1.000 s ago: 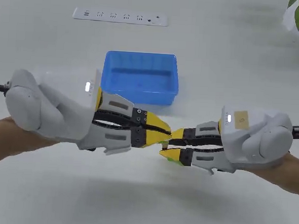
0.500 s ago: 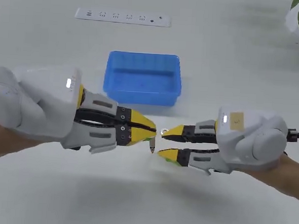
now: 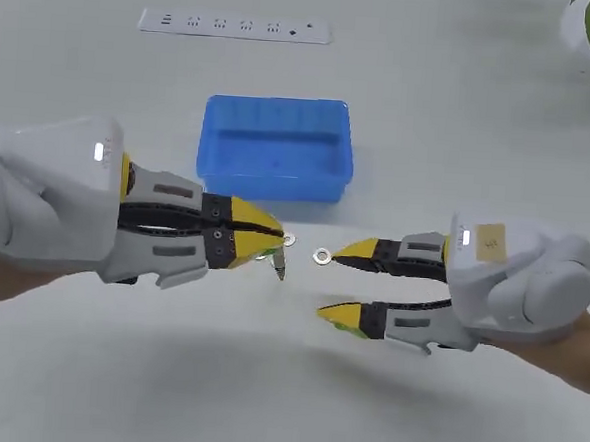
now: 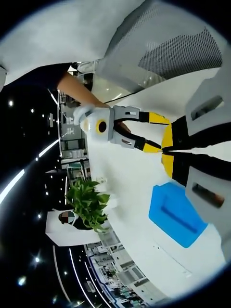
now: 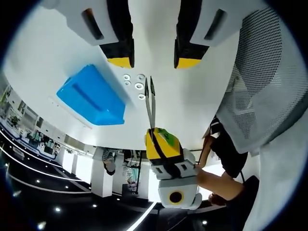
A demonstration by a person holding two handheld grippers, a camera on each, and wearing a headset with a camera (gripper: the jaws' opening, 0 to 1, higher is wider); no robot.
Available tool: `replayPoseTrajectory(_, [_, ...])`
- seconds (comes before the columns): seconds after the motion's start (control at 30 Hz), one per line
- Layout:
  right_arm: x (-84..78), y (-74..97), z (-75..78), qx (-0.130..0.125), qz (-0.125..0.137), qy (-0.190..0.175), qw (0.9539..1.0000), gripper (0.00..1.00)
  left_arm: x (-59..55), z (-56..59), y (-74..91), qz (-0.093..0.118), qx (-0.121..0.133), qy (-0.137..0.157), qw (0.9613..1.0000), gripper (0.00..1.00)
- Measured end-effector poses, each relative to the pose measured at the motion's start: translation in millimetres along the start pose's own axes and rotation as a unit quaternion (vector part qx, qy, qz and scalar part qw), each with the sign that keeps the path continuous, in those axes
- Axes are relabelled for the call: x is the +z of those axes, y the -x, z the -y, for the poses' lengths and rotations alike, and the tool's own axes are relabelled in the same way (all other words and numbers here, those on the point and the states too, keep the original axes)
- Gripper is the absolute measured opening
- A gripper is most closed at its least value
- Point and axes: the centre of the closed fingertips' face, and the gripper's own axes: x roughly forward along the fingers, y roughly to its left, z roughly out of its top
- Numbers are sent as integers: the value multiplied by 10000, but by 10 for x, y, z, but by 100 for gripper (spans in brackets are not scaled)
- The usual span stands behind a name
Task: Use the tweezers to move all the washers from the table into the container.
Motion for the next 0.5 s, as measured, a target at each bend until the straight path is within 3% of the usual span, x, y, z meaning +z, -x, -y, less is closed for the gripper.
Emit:
replayPoseTrajectory(0.2, [-87, 10, -7, -14, -203, 29, 9998, 38, 5, -84, 11, 30, 136, 16, 9999, 4])
replayPoseTrajectory(0.37, [-183, -5, -47, 67, -445, 18, 9990, 45, -33, -92, -15, -39, 123, 48, 9999, 4])
replayPoseTrajectory(0.5, [-191, -4, -70, 100, -471, -20, 9988, 49, -77, -80, -38, -114, 83, -14, 9999, 4])
